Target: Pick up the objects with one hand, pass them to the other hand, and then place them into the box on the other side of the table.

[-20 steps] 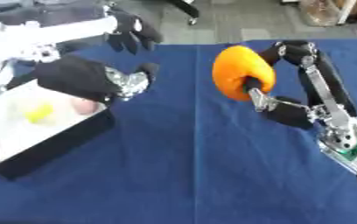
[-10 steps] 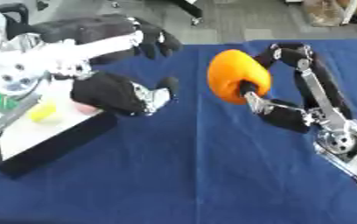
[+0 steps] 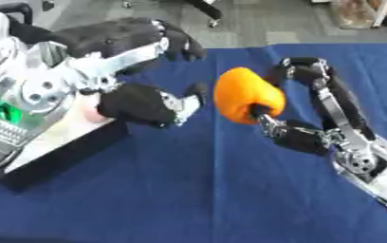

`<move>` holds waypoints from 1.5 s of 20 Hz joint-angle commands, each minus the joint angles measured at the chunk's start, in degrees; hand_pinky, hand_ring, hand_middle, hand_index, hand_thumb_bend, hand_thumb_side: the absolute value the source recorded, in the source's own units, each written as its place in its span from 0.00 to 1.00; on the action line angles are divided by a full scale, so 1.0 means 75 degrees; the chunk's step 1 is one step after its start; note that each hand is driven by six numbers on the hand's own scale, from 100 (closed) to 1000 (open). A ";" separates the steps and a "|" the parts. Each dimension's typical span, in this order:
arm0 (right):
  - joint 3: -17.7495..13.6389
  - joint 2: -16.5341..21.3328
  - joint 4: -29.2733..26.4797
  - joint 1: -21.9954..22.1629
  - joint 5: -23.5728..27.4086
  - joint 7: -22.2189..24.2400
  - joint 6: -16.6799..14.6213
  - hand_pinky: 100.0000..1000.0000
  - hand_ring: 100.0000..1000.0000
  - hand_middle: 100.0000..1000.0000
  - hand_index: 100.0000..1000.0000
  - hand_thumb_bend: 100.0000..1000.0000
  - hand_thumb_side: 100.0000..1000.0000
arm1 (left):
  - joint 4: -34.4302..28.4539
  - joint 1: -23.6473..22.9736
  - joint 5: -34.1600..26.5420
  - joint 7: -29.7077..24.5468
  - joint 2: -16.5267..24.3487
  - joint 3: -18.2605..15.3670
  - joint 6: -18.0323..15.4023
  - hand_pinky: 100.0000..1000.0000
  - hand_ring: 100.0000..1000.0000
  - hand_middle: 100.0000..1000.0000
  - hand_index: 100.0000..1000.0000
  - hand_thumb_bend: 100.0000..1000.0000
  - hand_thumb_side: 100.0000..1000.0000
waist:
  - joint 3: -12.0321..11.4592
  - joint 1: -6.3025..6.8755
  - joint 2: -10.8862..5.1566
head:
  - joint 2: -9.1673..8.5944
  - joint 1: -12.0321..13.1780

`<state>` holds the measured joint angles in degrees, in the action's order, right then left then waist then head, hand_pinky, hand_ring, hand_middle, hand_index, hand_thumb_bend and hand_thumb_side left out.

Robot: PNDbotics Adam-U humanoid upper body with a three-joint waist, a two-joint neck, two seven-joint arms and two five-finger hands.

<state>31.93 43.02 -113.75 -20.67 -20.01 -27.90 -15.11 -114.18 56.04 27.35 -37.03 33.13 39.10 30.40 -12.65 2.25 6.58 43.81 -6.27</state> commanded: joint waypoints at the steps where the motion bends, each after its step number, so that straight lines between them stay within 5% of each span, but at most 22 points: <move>1: -0.0025 0.0046 -0.0112 -0.0124 -0.0169 -0.0003 -0.0240 0.60 0.42 0.36 0.55 0.00 0.00 | -0.0055 0.0173 0.0188 -0.0170 0.0002 -0.0023 -0.0079 0.85 0.81 0.78 0.89 0.11 0.84 | -0.0003 0.0081 -0.0056 | 0.0041 0.0045; 8: 0.0023 0.0023 -0.0112 -0.0131 -0.0306 0.0007 -0.0443 0.60 0.42 0.36 0.55 0.00 0.00 | -0.0055 0.0186 0.0453 -0.0434 -0.0106 0.0020 -0.0405 0.88 0.82 0.77 0.89 0.18 1.00 | -0.0009 0.0076 -0.0028 | 0.0041 0.0095; 16: 0.0077 0.0028 -0.0112 -0.0152 -0.0340 0.0132 -0.0697 0.60 0.42 0.37 0.55 0.00 0.00 | -0.0055 0.0187 0.0388 -0.1029 -0.0147 0.0044 -0.0679 0.92 0.85 0.76 0.89 0.18 1.00 | -0.0009 0.0076 0.0012 | 0.0041 0.0110; 25: 0.0030 -0.0030 -0.0112 -0.0179 0.0022 0.0201 -0.0416 0.59 0.42 0.36 0.56 0.00 0.00 | -0.0055 0.0252 0.0486 -0.1450 -0.0171 0.0116 -0.0837 0.92 0.86 0.77 0.90 0.22 0.58 | 0.0003 0.0090 0.0007 | 0.0041 0.0145; 30: 0.0103 -0.0111 -0.0112 -0.0167 0.0759 0.0033 0.0226 0.57 0.41 0.36 0.56 0.00 0.00 | -0.0055 0.0277 0.0892 -0.1540 -0.0218 0.0155 -0.0997 0.92 0.86 0.78 0.90 0.29 0.50 | -0.0001 0.0102 0.0002 | 0.0041 0.0160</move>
<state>33.02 41.78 -113.75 -21.17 -15.75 -27.29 -14.52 -114.18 56.96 33.13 -47.32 31.44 40.51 22.17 -12.64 2.25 6.59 43.81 -5.20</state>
